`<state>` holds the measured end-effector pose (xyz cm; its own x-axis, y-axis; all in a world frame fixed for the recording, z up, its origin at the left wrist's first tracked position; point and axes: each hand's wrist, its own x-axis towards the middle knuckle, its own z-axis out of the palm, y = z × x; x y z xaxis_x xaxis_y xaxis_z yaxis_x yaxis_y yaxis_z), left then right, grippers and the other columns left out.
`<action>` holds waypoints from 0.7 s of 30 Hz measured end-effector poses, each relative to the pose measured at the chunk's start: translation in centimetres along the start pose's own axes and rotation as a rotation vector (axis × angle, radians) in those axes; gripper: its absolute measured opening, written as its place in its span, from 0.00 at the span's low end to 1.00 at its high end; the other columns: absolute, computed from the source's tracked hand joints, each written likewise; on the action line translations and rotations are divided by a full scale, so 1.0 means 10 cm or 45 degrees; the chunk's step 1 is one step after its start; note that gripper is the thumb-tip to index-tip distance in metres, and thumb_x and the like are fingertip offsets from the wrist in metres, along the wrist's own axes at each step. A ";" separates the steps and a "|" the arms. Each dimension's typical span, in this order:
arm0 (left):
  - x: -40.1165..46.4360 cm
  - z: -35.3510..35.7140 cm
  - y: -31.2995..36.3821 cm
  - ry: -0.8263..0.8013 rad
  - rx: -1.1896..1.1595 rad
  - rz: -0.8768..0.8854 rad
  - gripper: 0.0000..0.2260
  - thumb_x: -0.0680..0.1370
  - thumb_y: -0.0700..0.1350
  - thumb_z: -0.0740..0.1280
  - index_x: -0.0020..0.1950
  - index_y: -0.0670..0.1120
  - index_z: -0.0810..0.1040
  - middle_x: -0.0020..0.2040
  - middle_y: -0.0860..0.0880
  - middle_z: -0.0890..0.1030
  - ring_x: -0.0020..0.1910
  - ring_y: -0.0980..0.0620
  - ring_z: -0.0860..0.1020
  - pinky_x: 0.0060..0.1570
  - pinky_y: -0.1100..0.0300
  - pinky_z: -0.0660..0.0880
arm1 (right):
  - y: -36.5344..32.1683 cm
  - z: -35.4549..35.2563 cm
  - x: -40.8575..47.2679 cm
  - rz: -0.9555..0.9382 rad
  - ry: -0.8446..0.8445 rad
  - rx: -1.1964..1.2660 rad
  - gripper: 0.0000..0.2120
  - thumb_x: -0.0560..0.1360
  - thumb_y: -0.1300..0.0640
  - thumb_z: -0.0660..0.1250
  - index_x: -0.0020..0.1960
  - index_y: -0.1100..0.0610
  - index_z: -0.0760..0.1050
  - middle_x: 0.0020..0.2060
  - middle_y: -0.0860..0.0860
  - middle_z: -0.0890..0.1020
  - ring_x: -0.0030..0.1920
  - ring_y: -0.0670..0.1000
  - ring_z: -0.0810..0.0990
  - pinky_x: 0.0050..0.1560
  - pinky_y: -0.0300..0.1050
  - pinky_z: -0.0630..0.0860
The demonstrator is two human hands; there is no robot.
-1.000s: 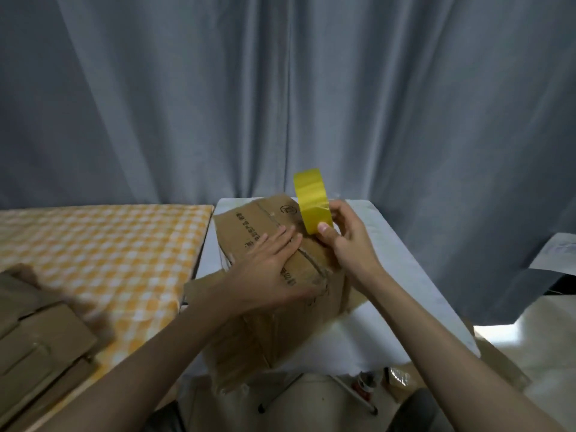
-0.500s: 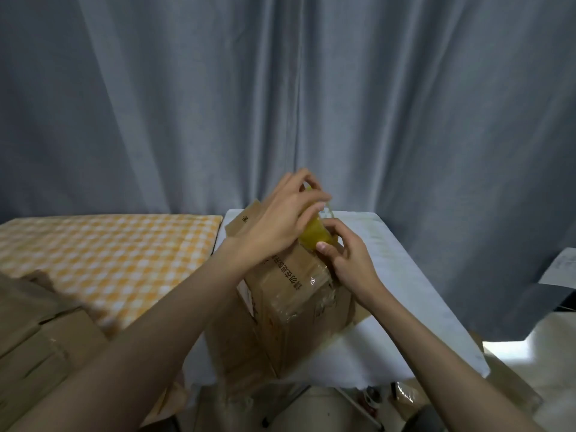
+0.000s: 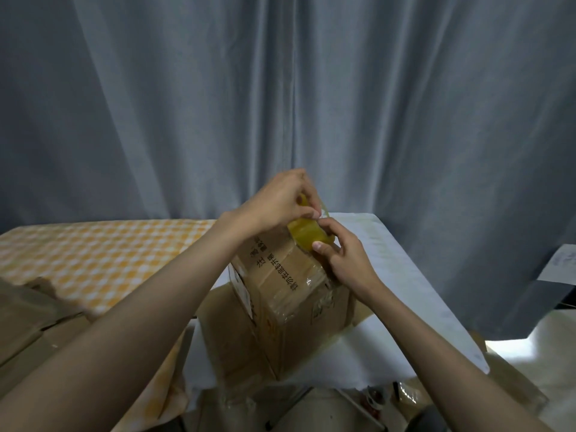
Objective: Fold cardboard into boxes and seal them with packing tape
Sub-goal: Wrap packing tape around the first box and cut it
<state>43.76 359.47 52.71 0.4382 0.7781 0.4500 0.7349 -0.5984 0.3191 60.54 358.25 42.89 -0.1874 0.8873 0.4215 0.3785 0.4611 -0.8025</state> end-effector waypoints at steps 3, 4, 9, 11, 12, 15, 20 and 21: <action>-0.03 0.03 -0.02 0.119 -0.098 -0.009 0.02 0.73 0.42 0.76 0.44 0.47 0.86 0.46 0.50 0.81 0.45 0.55 0.78 0.51 0.56 0.76 | -0.02 -0.02 0.02 0.004 -0.006 0.013 0.15 0.77 0.65 0.69 0.63 0.56 0.76 0.55 0.47 0.80 0.52 0.43 0.76 0.53 0.27 0.69; -0.04 0.04 -0.02 0.146 -0.108 -0.009 0.01 0.74 0.42 0.75 0.44 0.46 0.86 0.46 0.50 0.82 0.46 0.54 0.79 0.52 0.54 0.76 | -0.03 -0.03 0.03 0.003 -0.004 0.009 0.14 0.77 0.64 0.68 0.63 0.56 0.76 0.53 0.47 0.79 0.51 0.43 0.75 0.52 0.27 0.69; -0.02 0.01 -0.03 0.331 -0.246 -0.034 0.02 0.76 0.38 0.71 0.44 0.44 0.83 0.43 0.49 0.85 0.46 0.52 0.82 0.53 0.51 0.77 | -0.08 -0.10 0.13 -0.019 -0.008 -0.080 0.04 0.80 0.58 0.67 0.54 0.57 0.76 0.46 0.50 0.81 0.49 0.50 0.77 0.51 0.45 0.72; 0.02 -0.06 -0.04 0.394 -0.314 -0.032 0.02 0.76 0.37 0.71 0.44 0.43 0.82 0.41 0.48 0.85 0.44 0.50 0.83 0.51 0.51 0.78 | -0.13 -0.18 0.19 0.009 0.025 -0.054 0.05 0.81 0.56 0.66 0.52 0.58 0.75 0.45 0.54 0.81 0.49 0.54 0.78 0.53 0.50 0.73; 0.05 -0.10 -0.04 0.403 -0.318 -0.029 0.02 0.76 0.37 0.71 0.44 0.43 0.81 0.40 0.47 0.85 0.43 0.50 0.83 0.50 0.52 0.78 | -0.15 -0.22 0.23 0.017 0.041 -0.053 0.06 0.81 0.55 0.65 0.51 0.58 0.75 0.44 0.55 0.80 0.48 0.55 0.78 0.52 0.51 0.73; 0.14 -0.17 -0.02 0.413 -0.375 -0.059 0.03 0.77 0.37 0.69 0.45 0.43 0.79 0.40 0.46 0.83 0.39 0.51 0.83 0.45 0.57 0.79 | -0.26 -0.31 0.31 0.010 0.044 -0.107 0.10 0.81 0.50 0.64 0.49 0.56 0.75 0.41 0.55 0.79 0.42 0.51 0.76 0.43 0.46 0.70; 0.27 -0.33 -0.05 0.452 -0.503 -0.213 0.10 0.73 0.33 0.73 0.46 0.44 0.74 0.40 0.49 0.79 0.35 0.56 0.77 0.41 0.67 0.74 | -0.52 -0.34 0.44 0.015 0.047 -0.033 0.17 0.82 0.44 0.61 0.48 0.59 0.73 0.35 0.47 0.73 0.35 0.44 0.70 0.38 0.41 0.66; 0.28 -0.37 -0.07 0.457 -0.560 -0.250 0.11 0.73 0.31 0.72 0.45 0.44 0.74 0.39 0.49 0.78 0.35 0.55 0.77 0.41 0.63 0.76 | -0.57 -0.34 0.46 0.015 0.038 -0.021 0.19 0.82 0.43 0.61 0.49 0.60 0.73 0.36 0.48 0.73 0.36 0.45 0.70 0.39 0.42 0.66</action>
<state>42.54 361.31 56.85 0.0575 0.8147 0.5770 0.4677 -0.5326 0.7054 60.61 359.69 50.90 -0.1557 0.8919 0.4245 0.3956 0.4501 -0.8006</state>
